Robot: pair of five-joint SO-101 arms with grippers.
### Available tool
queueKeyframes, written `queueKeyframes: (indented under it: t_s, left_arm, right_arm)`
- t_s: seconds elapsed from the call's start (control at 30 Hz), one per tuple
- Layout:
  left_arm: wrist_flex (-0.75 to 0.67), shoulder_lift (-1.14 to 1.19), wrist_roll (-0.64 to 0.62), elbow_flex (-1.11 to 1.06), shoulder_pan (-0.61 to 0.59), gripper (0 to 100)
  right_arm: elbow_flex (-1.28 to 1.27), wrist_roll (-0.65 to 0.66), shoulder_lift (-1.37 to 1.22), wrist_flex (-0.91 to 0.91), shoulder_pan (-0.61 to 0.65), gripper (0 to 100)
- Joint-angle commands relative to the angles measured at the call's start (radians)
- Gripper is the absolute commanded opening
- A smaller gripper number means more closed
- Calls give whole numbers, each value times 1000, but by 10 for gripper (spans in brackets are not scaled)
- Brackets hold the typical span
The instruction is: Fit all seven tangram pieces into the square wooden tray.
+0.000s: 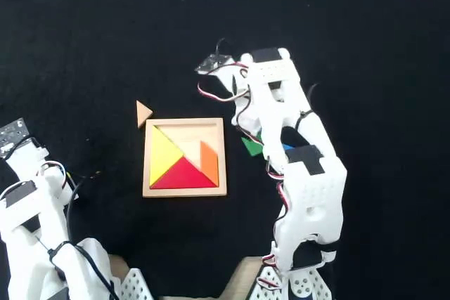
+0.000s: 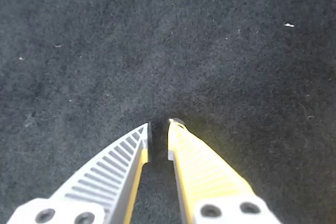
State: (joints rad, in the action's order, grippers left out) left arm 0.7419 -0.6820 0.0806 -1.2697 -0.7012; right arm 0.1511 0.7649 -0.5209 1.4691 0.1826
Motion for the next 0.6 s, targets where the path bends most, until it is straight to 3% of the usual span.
queueKeyframes:
  t_s: [0.0,0.57]
  left_arm:
    - [-6,-17,5,18,-1,77]
    - [-6,-17,5,18,-1,77]
  right_arm:
    - [-12,17,68,-29,17,234]
    - [-8,18,-59,-178,17,234]
